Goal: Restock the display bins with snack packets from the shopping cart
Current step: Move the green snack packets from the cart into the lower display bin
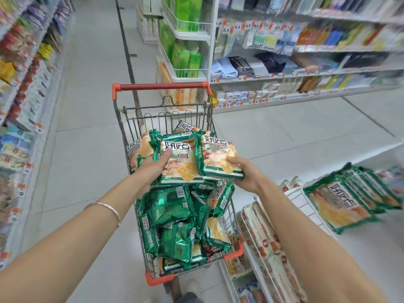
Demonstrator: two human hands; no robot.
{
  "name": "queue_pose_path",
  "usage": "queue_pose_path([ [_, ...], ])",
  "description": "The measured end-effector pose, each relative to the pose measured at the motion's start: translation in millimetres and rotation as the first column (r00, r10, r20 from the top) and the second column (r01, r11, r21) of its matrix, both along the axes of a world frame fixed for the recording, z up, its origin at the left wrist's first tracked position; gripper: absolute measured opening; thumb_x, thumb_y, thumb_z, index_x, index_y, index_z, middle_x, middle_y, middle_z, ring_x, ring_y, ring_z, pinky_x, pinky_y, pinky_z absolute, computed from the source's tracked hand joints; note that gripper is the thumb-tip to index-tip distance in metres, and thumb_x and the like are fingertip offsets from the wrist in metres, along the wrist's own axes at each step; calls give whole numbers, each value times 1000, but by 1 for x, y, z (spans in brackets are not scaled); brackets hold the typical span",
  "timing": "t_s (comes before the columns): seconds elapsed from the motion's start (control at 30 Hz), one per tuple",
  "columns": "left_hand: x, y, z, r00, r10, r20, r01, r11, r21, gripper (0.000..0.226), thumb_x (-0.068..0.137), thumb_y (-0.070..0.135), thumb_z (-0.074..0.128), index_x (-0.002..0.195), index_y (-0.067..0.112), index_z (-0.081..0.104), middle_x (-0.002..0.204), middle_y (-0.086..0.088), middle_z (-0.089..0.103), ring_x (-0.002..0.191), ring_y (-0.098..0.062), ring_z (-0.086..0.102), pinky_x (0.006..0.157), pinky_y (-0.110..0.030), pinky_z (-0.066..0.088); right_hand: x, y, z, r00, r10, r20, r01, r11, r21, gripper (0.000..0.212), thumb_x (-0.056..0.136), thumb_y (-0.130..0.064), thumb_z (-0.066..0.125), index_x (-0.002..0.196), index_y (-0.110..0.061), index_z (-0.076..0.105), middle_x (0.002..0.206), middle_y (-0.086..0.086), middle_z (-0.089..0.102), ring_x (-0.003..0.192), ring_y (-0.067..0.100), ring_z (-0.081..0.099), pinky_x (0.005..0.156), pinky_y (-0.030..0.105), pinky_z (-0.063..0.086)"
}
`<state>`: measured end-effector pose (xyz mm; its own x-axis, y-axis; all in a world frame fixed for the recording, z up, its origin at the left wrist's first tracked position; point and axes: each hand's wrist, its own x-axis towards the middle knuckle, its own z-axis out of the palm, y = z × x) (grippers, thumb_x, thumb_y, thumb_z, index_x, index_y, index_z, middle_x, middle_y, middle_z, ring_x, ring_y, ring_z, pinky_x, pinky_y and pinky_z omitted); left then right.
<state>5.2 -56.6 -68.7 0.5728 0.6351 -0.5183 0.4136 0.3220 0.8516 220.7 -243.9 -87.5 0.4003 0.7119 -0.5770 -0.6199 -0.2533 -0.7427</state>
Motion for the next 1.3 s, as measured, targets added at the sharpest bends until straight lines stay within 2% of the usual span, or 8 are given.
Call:
queue_pose_path([
  [0.17, 35, -29, 15, 963, -265, -50, 262, 964, -48, 99, 85, 80, 28, 159, 19, 7, 167, -7, 6, 153, -32, 10, 117, -58, 21, -42, -18, 16, 995, 95, 17, -95, 995, -17, 42, 91, -22, 64, 128, -8, 50, 109, 9, 72, 105, 27, 67, 99, 50, 51],
  [0.37, 71, -57, 19, 768, -625, 141, 636, 718, -282, 143, 38, 89, 71, 156, 25, 22, 156, -9, 38, 138, -29, 44, 100, -44, 47, -55, -85, 26, 983, -125, 133, 131, 990, -43, 65, 86, -15, 74, 141, -14, 41, 125, 9, 64, 102, 22, 70, 80, 40, 59],
  [0.47, 108, -103, 42, 583, -793, 175, 812, 578, -85, 102, 30, 62, 94, 116, 22, 57, 121, 0, 64, 104, -14, 61, 80, -32, 50, -45, -137, 36, 948, -266, 174, 272, 962, -8, 61, 89, -15, 70, 143, -9, 42, 129, 13, 64, 100, 22, 70, 80, 38, 60],
  [0.63, 200, -195, 62, 442, -881, 166, 865, 468, 179, 25, 87, 24, 73, 108, 20, 61, 103, -4, 73, 90, -21, 71, 86, -37, 57, -16, -230, 55, 815, -523, 248, 521, 850, 80, 75, 69, -26, 87, 134, -6, 55, 122, 13, 69, 104, 25, 69, 80, 33, 59],
  [0.8, 280, -263, 54, 294, -954, 52, 892, 294, 343, 66, 72, 16, 87, 128, 20, 54, 117, 1, 70, 102, -16, 68, 92, -32, 54, 14, -295, 39, 608, -576, 546, 699, 715, -23, 67, 70, -15, 84, 131, -6, 58, 118, 2, 70, 100, 11, 69, 74, 14, 53],
  [0.93, 298, -293, 29, 181, -984, 3, 886, 164, 434, 113, 68, 3, 87, 155, 25, 18, 120, 7, 58, 107, -11, 59, 95, -28, 49, 26, -318, -10, 445, -494, 747, 793, 606, -71, 83, 61, -8, 92, 133, -16, 53, 122, 0, 69, 108, 12, 68, 86, 34, 60],
  [1.2, 326, -281, 8, 41, -902, -430, 789, -235, 568, 110, 53, 36, 96, 143, 19, 36, 124, 6, 58, 114, -20, 55, 104, -37, 44, 21, -319, -39, 613, -471, 634, 681, 723, -122, 102, 63, -19, 96, 142, -16, 32, 131, -1, 61, 117, 9, 62, 100, 34, 53],
  [1.3, 327, -267, -3, 1, -812, -584, 711, -410, 571, 131, 51, 57, 91, 157, 24, 20, 162, -7, 25, 145, -27, 30, 120, -44, 26, 18, -316, -30, 671, -629, 393, 713, 694, -106, 94, 71, -64, 77, 140, -18, 33, 141, 1, 53, 121, 15, 59, 106, 43, 48],
])
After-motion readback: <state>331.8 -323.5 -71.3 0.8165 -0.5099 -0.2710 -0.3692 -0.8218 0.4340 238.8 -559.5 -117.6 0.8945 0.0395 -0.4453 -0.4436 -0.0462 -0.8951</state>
